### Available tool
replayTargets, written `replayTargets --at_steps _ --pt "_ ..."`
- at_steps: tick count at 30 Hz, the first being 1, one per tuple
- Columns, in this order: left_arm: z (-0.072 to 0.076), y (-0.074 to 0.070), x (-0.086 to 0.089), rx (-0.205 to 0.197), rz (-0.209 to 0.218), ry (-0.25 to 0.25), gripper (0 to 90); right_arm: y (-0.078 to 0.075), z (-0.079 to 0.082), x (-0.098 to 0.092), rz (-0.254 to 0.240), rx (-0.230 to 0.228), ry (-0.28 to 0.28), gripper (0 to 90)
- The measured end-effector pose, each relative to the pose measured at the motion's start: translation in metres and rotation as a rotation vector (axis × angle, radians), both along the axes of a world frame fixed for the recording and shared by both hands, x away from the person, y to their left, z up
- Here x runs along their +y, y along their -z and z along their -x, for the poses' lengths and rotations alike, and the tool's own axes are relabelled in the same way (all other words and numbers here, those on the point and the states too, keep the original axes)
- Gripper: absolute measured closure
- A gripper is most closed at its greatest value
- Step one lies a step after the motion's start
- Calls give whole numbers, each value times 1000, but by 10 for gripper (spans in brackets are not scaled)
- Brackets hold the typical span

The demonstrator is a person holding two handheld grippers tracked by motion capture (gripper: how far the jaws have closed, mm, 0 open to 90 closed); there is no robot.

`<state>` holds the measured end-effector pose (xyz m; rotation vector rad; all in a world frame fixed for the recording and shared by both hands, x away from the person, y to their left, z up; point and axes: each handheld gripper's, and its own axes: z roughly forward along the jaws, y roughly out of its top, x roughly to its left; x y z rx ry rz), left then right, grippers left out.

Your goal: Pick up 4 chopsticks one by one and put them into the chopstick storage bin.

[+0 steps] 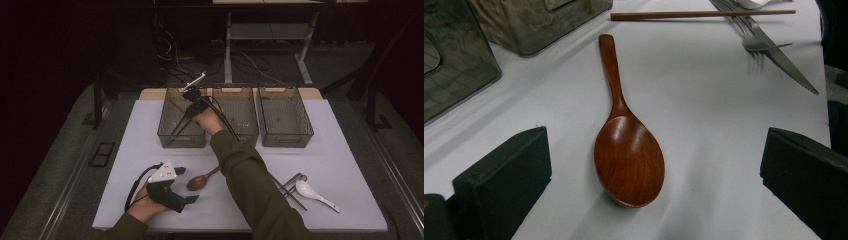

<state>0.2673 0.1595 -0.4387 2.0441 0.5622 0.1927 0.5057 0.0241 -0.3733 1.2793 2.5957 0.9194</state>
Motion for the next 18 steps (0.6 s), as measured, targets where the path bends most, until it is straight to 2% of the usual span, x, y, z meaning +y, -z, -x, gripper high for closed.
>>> replayTargets --at_steps 4,13,18 --pt "0 0 0 -2 -2 2 0 -1 1 4 5 -5 -3 817" --pt "1 0 -1 -1 -2 6 0 -7 4 3 -6 -43 -50 689" --pt "1 -1 -1 -1 -2 6 0 -16 6 -3 -45 -52 -61 641"
